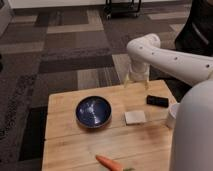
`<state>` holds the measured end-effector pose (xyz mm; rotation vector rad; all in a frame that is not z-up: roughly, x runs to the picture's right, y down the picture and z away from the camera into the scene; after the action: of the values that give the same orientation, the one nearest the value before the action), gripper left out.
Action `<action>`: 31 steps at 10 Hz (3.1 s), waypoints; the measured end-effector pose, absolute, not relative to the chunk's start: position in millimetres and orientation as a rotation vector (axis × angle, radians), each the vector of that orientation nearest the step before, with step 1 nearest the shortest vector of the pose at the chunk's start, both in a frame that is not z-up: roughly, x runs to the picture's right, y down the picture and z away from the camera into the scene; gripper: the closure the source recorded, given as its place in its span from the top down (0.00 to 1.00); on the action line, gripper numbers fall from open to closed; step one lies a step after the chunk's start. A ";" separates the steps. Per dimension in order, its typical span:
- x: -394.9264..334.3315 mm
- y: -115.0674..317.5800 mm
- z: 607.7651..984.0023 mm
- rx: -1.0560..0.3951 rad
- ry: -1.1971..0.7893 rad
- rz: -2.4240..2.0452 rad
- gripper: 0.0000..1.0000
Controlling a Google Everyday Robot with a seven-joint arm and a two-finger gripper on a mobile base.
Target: Place the eraser on the white sponge
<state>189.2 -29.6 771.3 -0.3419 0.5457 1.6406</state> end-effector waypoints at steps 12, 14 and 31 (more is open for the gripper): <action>254.6 -23.7 774.9 -0.585 0.383 0.848 0.65; 254.9 -23.5 775.1 -0.584 0.385 0.846 0.65; 338.1 41.4 857.8 -0.738 0.180 0.344 0.65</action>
<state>338.1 41.4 857.8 -0.7382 0.1796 0.3444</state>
